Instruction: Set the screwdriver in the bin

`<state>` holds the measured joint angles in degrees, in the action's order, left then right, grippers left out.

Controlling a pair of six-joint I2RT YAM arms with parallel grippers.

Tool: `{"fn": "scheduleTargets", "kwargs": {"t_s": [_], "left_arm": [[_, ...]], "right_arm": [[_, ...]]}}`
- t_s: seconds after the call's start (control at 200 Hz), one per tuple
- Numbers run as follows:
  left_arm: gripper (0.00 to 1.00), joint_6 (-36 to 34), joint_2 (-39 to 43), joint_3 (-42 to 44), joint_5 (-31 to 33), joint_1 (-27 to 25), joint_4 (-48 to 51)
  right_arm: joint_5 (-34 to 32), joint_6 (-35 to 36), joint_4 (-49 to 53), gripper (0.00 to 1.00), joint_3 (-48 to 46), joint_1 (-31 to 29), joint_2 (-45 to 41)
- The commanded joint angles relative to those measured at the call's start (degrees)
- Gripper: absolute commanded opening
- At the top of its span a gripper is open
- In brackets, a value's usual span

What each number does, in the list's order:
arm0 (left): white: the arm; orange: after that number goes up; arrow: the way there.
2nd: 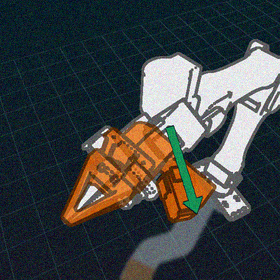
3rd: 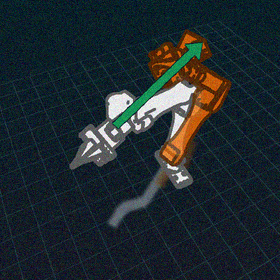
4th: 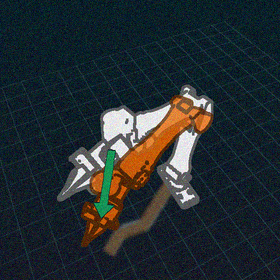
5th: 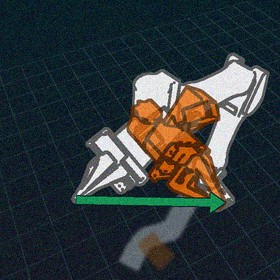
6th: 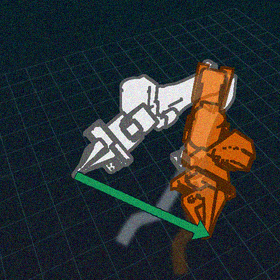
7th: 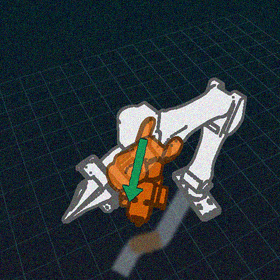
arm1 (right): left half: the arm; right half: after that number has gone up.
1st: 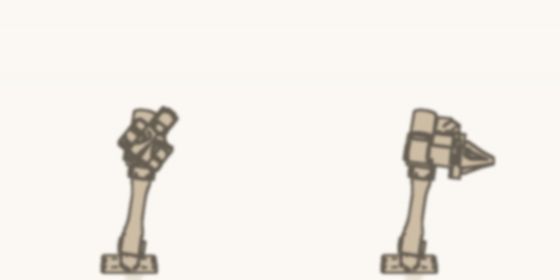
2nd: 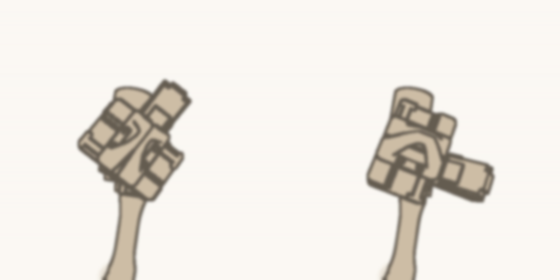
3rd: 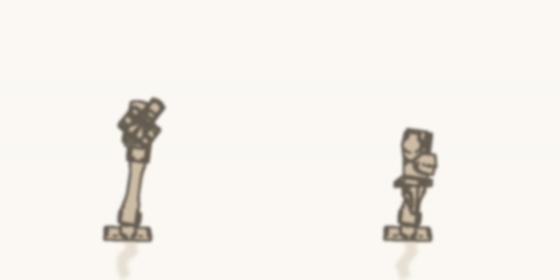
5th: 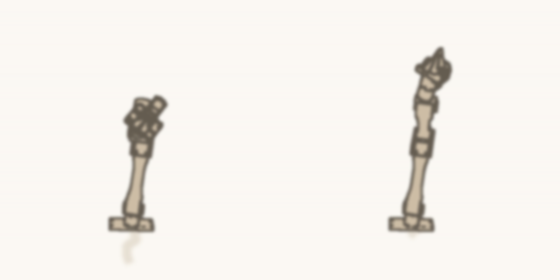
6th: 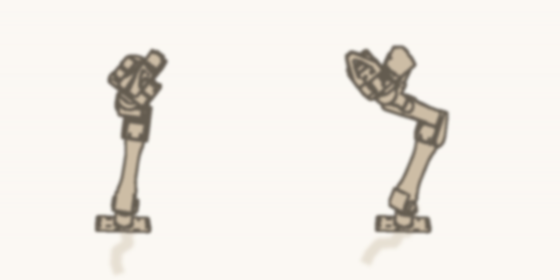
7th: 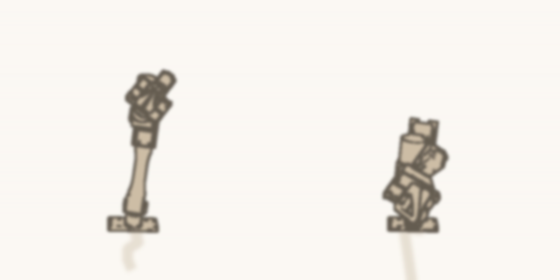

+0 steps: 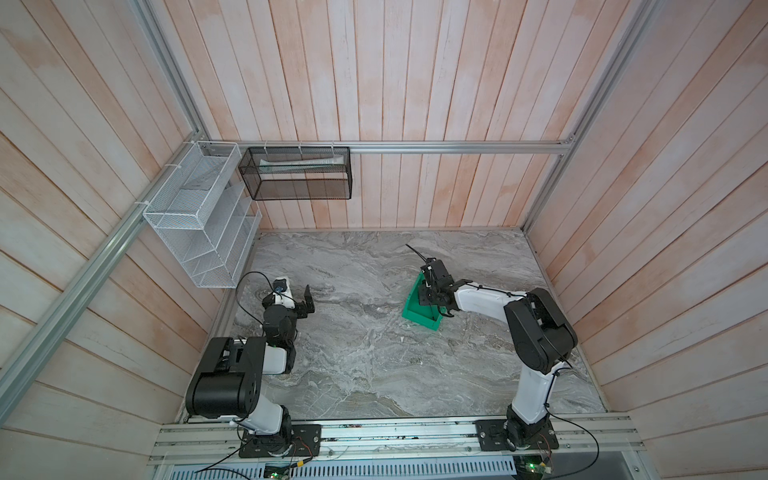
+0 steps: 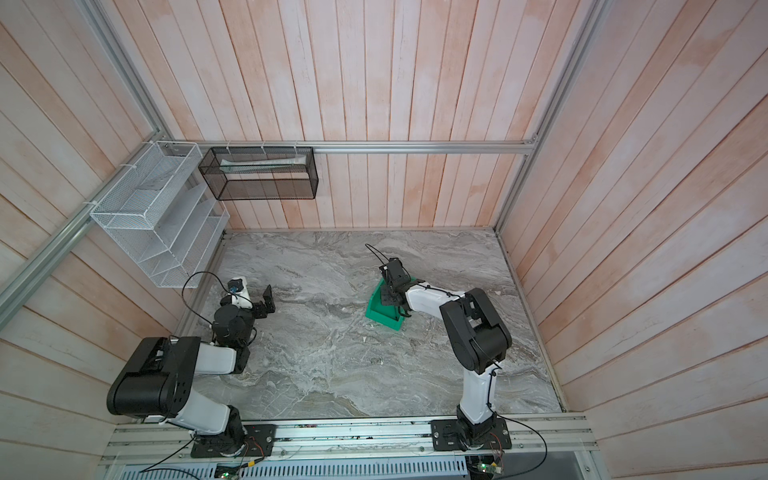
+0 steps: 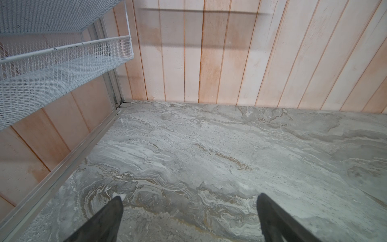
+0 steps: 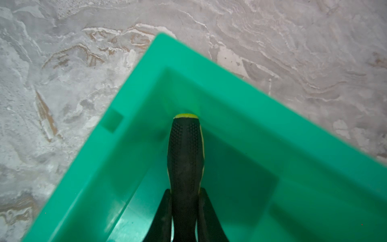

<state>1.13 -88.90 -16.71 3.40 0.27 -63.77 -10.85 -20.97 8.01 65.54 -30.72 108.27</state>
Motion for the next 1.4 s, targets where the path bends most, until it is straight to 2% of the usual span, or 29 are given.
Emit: {"fn": "scheduleTargets", "kwargs": {"t_s": [0.0, 0.025, 0.075, 0.1, 0.325, 0.35, 0.49, 0.555, 0.665, 0.68, 0.775, 0.795, 0.825, 0.84, 0.885, 0.995, 1.01, 1.035, 1.08, 1.17, 1.255, 1.33, 1.395], "left_arm": [[1.0, 0.21, 0.49, 0.0, -0.5, 0.17, 0.46], [1.0, 0.2, 0.57, 0.01, -0.5, 0.17, 0.47], [1.0, 0.22, 0.54, -0.01, -0.49, 0.17, 0.48], [1.0, 0.21, 0.54, -0.03, -0.5, 0.17, 0.46], [1.0, 0.24, 0.54, 0.01, -0.5, 0.17, 0.41], [1.0, 0.22, 0.5, 0.01, -0.5, 0.17, 0.42], [1.0, 0.27, 0.52, 0.01, -0.49, 0.17, 0.49], [1.0, 0.28, 0.56, 0.0, -0.45, 0.17, 0.46], [1.0, 0.23, 0.57, 0.01, -0.5, 0.17, 0.41], [1.0, 0.24, 0.55, -0.04, -0.5, 0.17, 0.4], [1.0, 0.25, 0.55, 0.01, -0.49, 0.17, 0.46], [1.0, 0.27, 0.57, -0.03, -0.5, 0.17, 0.48], [1.0, 0.22, 0.57, -0.03, -0.5, 0.14, 0.49], [1.0, 0.2, 0.52, -0.04, -0.5, 0.16, 0.49], [1.0, 0.26, 0.57, 0.01, -0.45, 0.16, 0.42], [1.0, 0.26, 0.59, 0.01, -0.54, 0.17, 0.48], [1.0, 0.28, 0.57, 0.01, -0.44, 0.17, 0.39], [1.0, 0.23, 0.57, -0.02, -0.5, 0.17, 0.44], [1.0, 0.28, 0.57, 0.0, -0.45, 0.17, 0.47], [1.0, 0.2, 0.57, 0.01, -0.5, 0.17, 0.46], [1.0, 0.23, 0.55, -0.06, -0.49, 0.17, 0.42], [1.0, 0.27, 0.55, 0.01, -0.5, 0.17, 0.45], [1.0, 0.2, 0.56, -0.01, -0.49, 0.17, 0.37]], "right_arm": [[0.06, -0.27, 0.78, 0.23, 1.16, -0.2, 0.98], [0.13, -0.37, 0.78, 0.28, 1.17, -0.19, 0.9], [0.37, -0.34, 0.79, 0.29, 1.11, -0.16, 0.72], [0.31, -0.44, 0.78, 0.34, 1.09, -0.13, 0.59], [0.33, -0.53, 1.56, 0.36, 1.61, -0.12, -1.39], [0.34, -0.62, 1.75, 0.42, 1.76, -0.18, -1.75], [-0.02, -0.97, 2.33, 0.43, 1.5, -0.15, -4.85], [-0.52, -1.1, 2.78, 0.47, 1.44, -0.14, -7.01], [-0.16, -1.2, 2.49, 0.57, 0.8, -0.19, -11.32], [0.04, -1.26, 2.5, 0.61, 0.67, -0.18, -11.92], [0.63, -1.17, 2.26, 0.67, 0.58, -0.13, -15.5], [0.76, -1.17, 2.02, 0.71, 0.45, -0.13, -16.36], [1.0, -1.03, 1.41, 0.73, 0.01, -0.1, -17.76], [1.15, -1.03, 1.09, 0.78, -0.16, -0.12, -18.53], [1.22, -1.14, 0.28, 0.85, -0.79, -0.02, -20.78], [0.49, -2.32, -2.1, 0.87, -3.03, 1.46, -26.68], [0.33, -2.69, -2.69, 0.96, -3.67, 1.86, -27.66], [0.18, -3.2, -3.75, 1.0, -5.0, 2.73, -29.36], [-0.42, -3.93, -6.74, 0.99, -7.95, 4.48, -32.65], [-6.19, -5.91, -12.44, 0.98, -15.11, 8.83, -38.39], [-17.23, -6.76, -18.33, 0.99, -22.07, 11.66, -41.86], [-29.69, -4.07, -27.99, 0.99, -30.87, 12.72, -44.31], [-36.65, 1.69, -38.79, 0.98, -38.74, 13.13, -45.11]]}}
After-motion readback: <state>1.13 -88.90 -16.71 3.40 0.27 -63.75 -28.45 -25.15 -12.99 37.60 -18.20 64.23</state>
